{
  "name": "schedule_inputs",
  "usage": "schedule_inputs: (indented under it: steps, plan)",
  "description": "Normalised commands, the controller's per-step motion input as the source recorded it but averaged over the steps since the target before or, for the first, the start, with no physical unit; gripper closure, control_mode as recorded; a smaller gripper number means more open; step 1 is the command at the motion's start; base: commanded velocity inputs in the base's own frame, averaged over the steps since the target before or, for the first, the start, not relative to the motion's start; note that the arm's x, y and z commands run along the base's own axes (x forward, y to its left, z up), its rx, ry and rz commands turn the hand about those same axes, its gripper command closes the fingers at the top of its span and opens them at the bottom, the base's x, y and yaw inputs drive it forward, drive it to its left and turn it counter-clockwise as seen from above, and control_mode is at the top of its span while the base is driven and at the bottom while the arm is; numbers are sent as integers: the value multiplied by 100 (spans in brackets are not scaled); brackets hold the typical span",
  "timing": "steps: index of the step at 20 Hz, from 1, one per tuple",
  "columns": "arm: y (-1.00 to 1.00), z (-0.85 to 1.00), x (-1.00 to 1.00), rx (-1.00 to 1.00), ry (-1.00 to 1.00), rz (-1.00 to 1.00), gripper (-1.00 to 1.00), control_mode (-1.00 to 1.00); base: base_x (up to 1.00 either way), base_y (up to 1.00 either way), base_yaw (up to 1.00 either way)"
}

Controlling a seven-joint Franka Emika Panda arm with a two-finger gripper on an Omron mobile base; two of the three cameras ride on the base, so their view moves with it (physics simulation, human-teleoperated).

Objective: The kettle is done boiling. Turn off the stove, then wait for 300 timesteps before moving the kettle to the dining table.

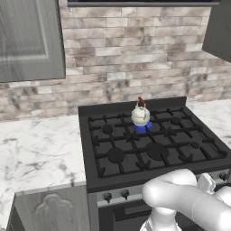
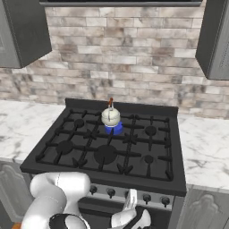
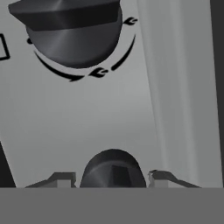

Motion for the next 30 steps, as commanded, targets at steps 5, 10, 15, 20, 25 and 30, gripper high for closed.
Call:
schedule_inputs:
  steps: [5,10,15,20,25,30]
  plan:
    - [-94,-59,-16,74,-1,8,100,-100,0,0,0]
    - [-74,-49,-18,66,-10,4,100,-100,0,0,0]
    - [-90,-72,-3,35,-31,9,100,-100,0,0,0]
    - [-89,-40,0,28,-21,10,100,-100,0,0,0]
    - [-66,-48,-4,55,-8,6,100,-100,0,0,0]
    - [-40,0,-12,69,0,-8,100,-100,0,0,0]
